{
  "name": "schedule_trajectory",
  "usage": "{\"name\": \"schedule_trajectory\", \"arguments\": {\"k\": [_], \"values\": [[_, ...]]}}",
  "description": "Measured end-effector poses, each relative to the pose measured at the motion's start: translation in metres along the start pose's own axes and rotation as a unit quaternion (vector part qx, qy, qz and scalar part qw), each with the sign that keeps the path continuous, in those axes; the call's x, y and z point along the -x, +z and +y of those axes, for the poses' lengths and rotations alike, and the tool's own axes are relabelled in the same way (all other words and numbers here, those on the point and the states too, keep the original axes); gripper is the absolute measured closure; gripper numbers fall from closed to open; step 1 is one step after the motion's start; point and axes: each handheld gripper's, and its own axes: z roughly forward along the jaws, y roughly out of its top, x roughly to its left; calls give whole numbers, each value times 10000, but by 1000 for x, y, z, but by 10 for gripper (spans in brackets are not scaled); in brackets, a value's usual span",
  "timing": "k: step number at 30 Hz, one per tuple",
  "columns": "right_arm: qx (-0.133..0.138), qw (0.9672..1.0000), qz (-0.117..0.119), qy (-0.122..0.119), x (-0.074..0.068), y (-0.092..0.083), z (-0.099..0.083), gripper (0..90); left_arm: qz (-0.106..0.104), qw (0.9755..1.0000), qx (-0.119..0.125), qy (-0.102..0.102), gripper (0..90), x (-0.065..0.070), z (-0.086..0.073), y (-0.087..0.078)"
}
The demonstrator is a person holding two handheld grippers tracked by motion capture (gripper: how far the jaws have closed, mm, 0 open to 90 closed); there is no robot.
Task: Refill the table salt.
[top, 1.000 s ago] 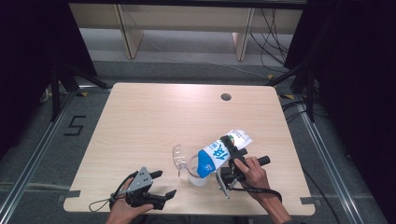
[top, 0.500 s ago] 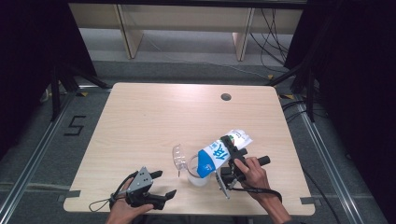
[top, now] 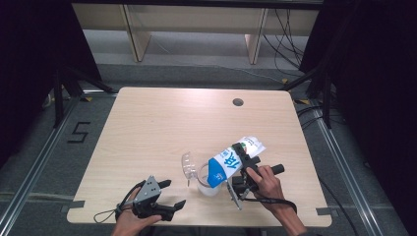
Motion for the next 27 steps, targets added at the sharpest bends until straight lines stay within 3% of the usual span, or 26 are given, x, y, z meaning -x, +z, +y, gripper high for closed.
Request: {"name": "schedule_trajectory", "arguments": {"k": [7, 9, 13, 17, 22, 24, 25, 27], "values": [[-9, 9999, 1, -140, 1, 0, 0, 527, 5, 10000, 1, -12, 152, 0, 0, 0], [-146, 9996, 115, 202, -5, -2, -1, 531, 4, 10000, -2, 0, 152, 0, 0, 0], [-91, 9998, 90, 139, -3, -1, -1, 533, 6, 10000, -3, 2, 152, 0, 0, 0], [-151, 9994, 107, 303, -5, -2, 0, 534, 5, 10000, -3, -3, 152, 0, 0, 0], [-87, 9999, 84, 109, -3, -1, 0, 536, 29, 10000, -10, -8, 153, 0, 0, -1], [-207, 9994, 115, 247, -5, -3, 0, 537, 30, 10000, -8, -9, 152, 0, 0, 0], [-74, 10000, 63, 21, -2, -1, 0, 538, 24, 10000, -18, 12, 152, 0, 0, -1], [-34, 10000, 5, -42, 0, -1, 1, 539, 36, 10000, -17, 8, 152, 0, 0, -1]]}}
